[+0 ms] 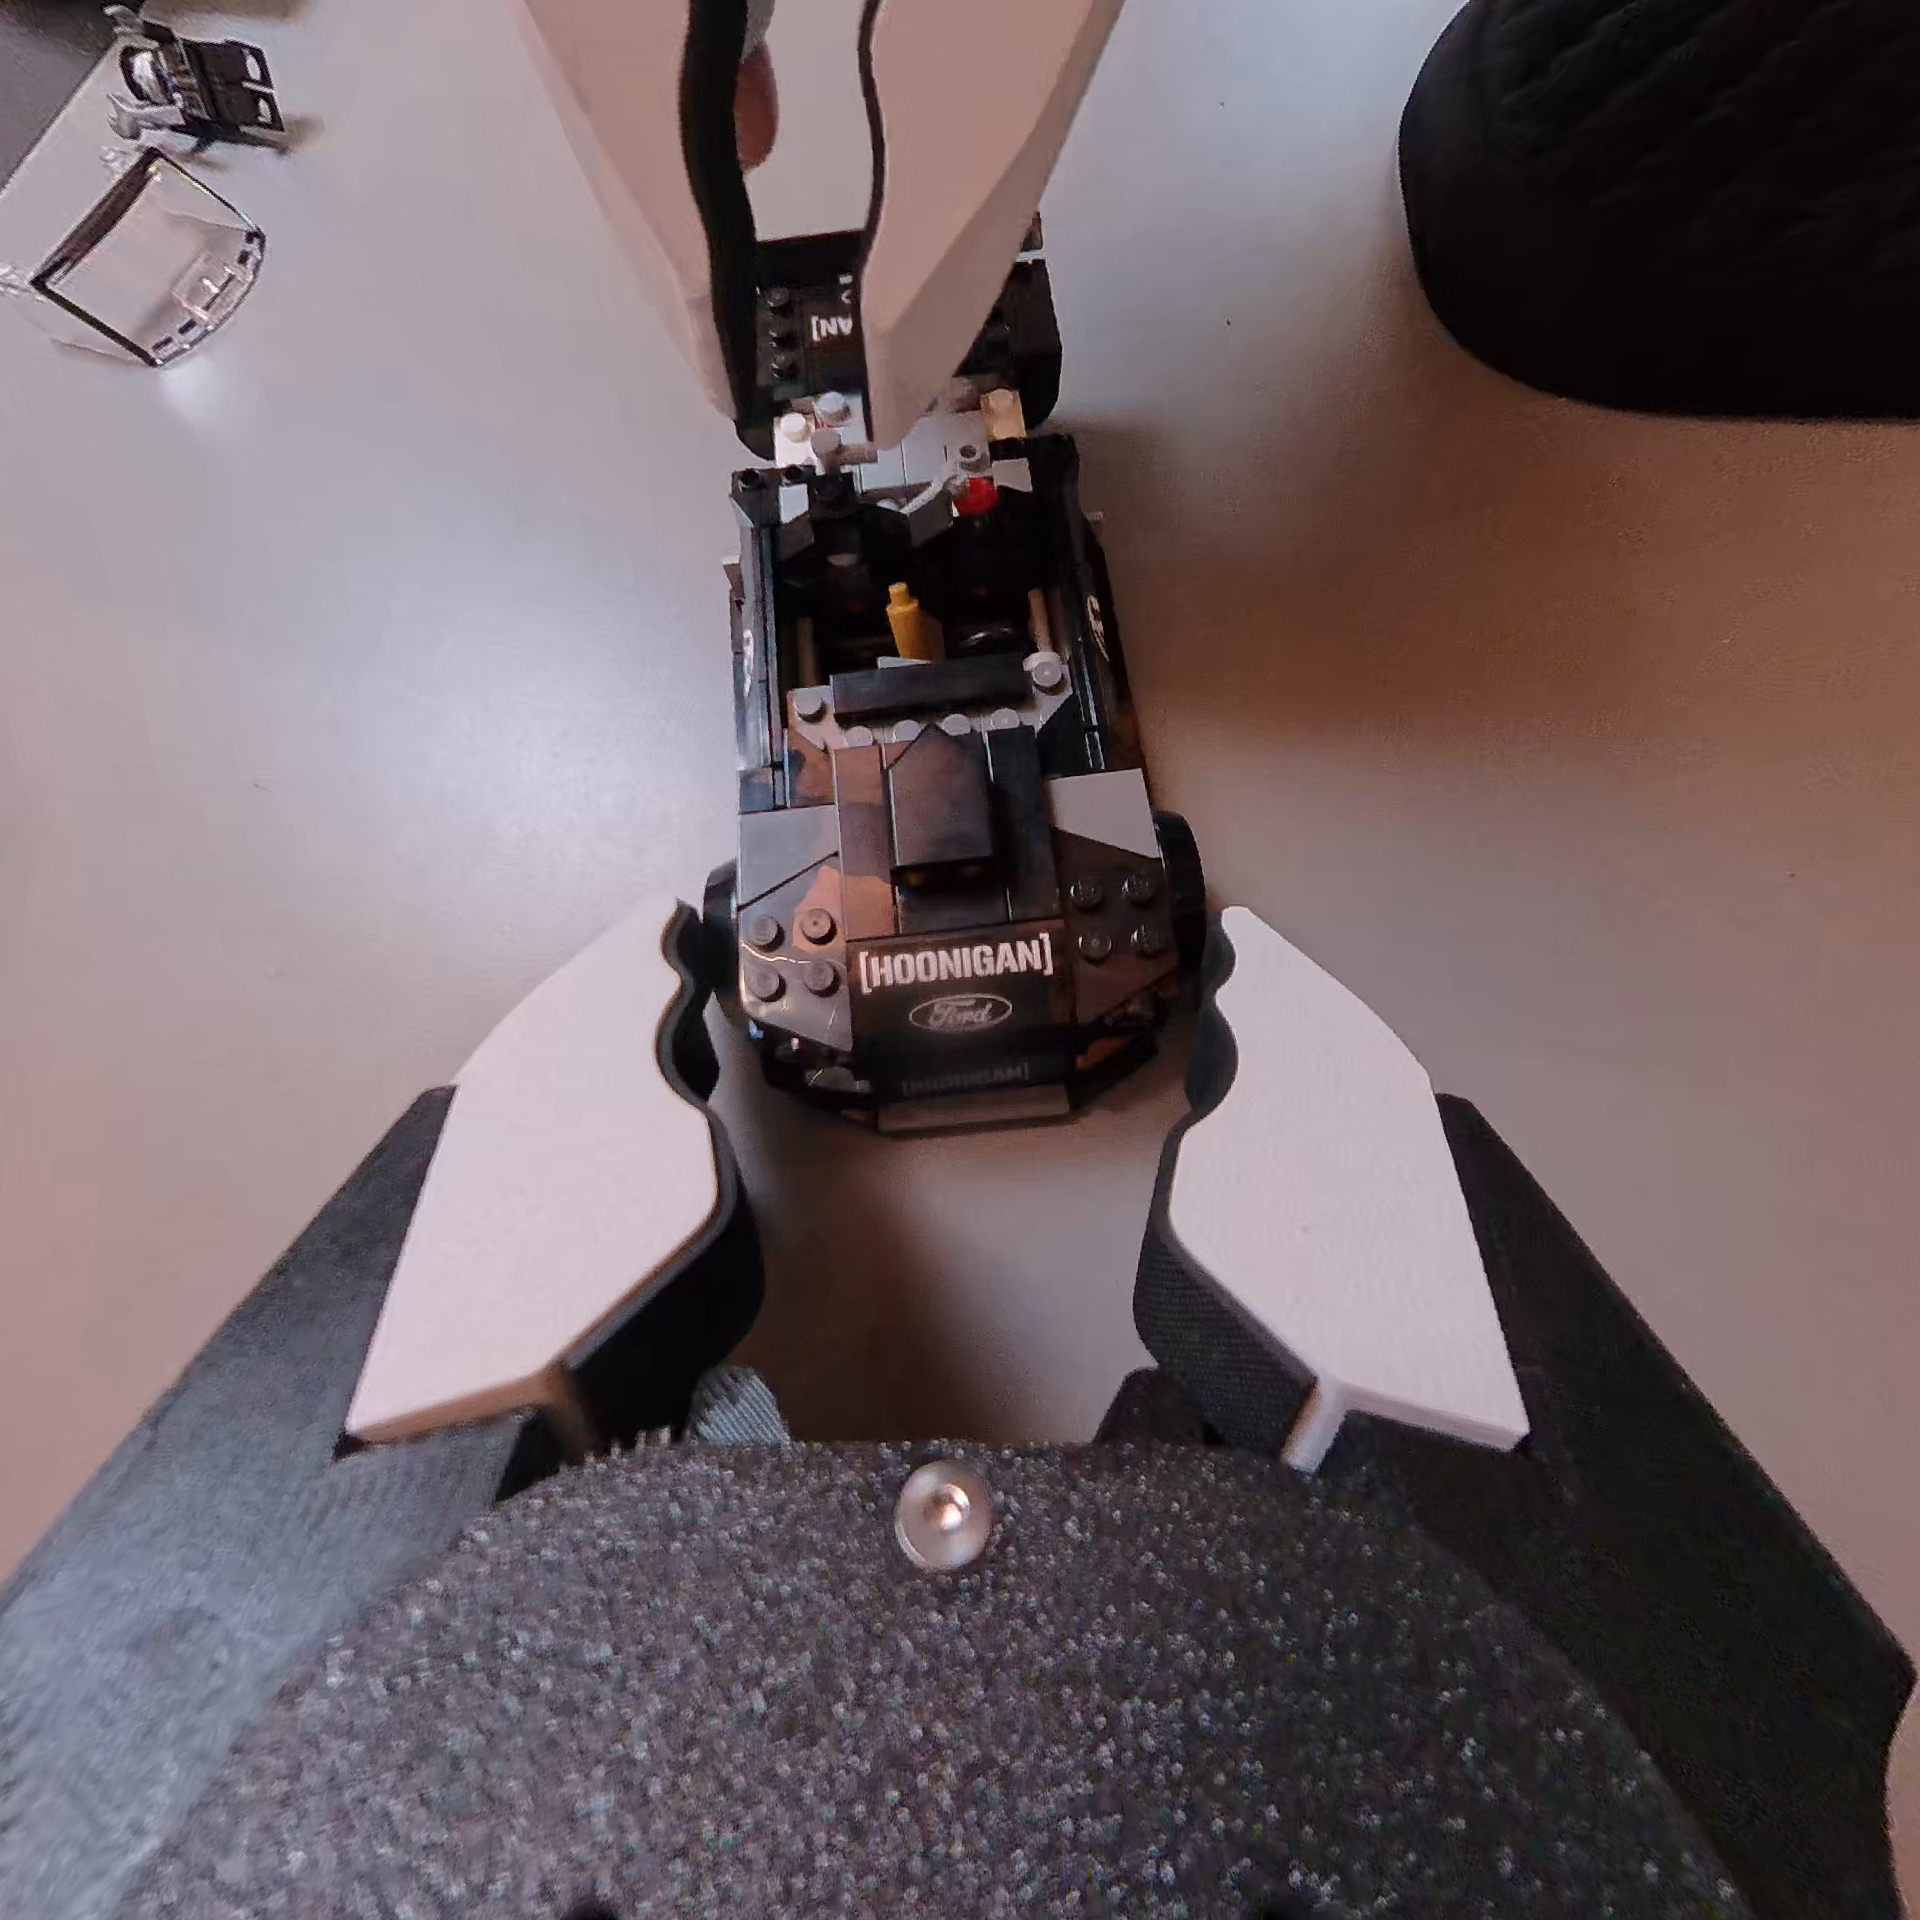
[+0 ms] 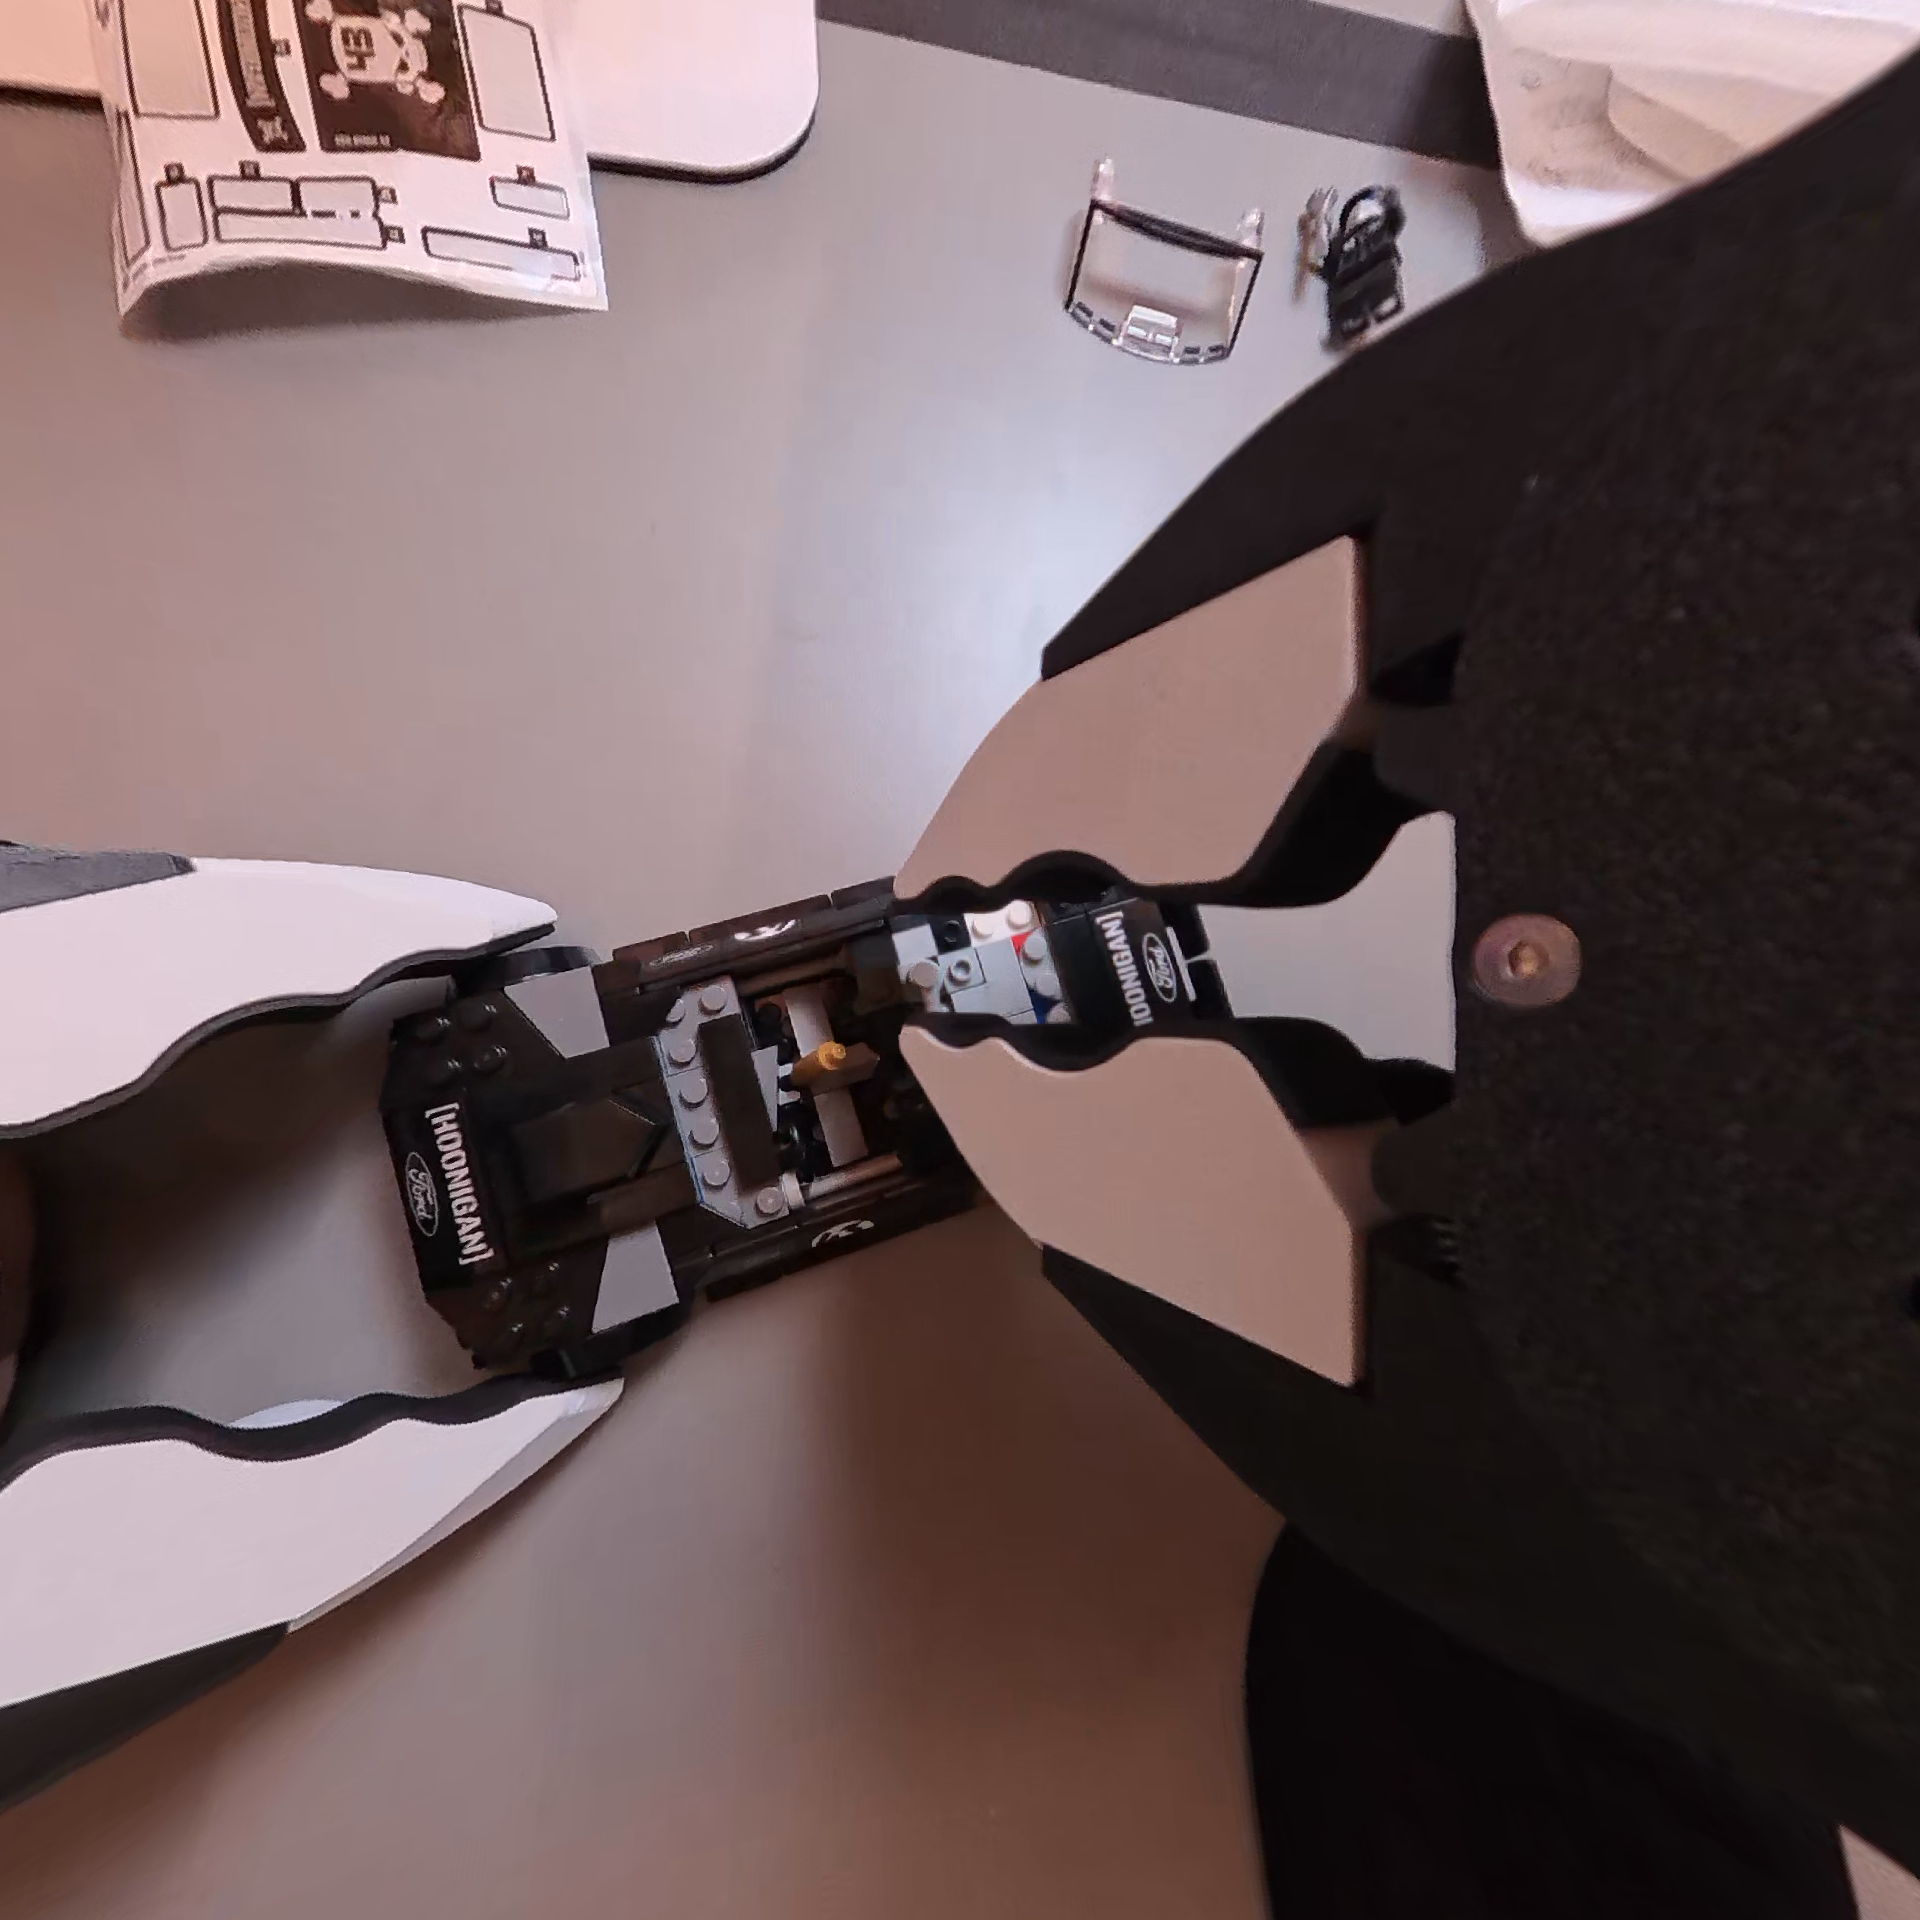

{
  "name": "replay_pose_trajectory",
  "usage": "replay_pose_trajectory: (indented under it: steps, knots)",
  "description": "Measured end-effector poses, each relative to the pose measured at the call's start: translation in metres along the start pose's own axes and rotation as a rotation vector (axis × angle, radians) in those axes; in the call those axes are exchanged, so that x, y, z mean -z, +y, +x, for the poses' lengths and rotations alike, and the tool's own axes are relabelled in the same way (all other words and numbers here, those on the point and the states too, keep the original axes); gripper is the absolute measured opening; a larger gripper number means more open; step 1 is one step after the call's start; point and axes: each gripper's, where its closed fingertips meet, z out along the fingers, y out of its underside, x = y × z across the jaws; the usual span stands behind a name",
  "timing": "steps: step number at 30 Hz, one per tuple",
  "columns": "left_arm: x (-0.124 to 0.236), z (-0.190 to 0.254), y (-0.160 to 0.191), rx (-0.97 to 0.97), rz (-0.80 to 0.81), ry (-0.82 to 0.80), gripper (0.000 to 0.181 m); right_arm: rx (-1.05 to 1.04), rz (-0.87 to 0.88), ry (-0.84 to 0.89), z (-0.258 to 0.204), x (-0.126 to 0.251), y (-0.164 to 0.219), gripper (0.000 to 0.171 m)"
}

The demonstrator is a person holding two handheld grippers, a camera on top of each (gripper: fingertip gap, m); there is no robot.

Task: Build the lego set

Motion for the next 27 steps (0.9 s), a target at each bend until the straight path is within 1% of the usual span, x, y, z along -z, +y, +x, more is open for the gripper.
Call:
replay_pose_trajectory:
  steps: [2, 4, 6, 12, 20, 27]
  knots:
    - [0.0, 0.0, 0.0, 0.002, 0.0, 0.002, 0.09, 0.024, -0.023, -0.006, -0.0008, -0.0032, -0.0004, 0.017]
    - [0.0001, 0.0001, 0.0001, 0.001, 0.0, 0.001, 0.09, 0.047, -0.047, -0.014, -0.0023, -0.0063, 0.0002, 0.011]
    - [0.0001, 0.0001, 0.0001, 0.0, 0.0, 0.001, 0.09, 0.067, -0.063, -0.019, -0.0035, -0.0082, 0.0004, 0.008]
    - [0.0005, 0.0006, 0.0004, -0.001, 0.0, 0.009, 0.089, 0.056, -0.079, -0.046, -0.0041, -0.008, 0.0012, 0.008]
    - [0.0008, 0.0014, 0.0004, -0.002, 0.001, 0.018, 0.089, -0.009, -0.08, -0.118, -0.0045, -0.0084, 0.0027, 0.007]
    - [0.0007, 0.0016, 0.0004, -0.003, 0.001, 0.019, 0.089, -0.049, -0.1, -0.14, -0.0048, -0.0089, 0.004, 0.008]
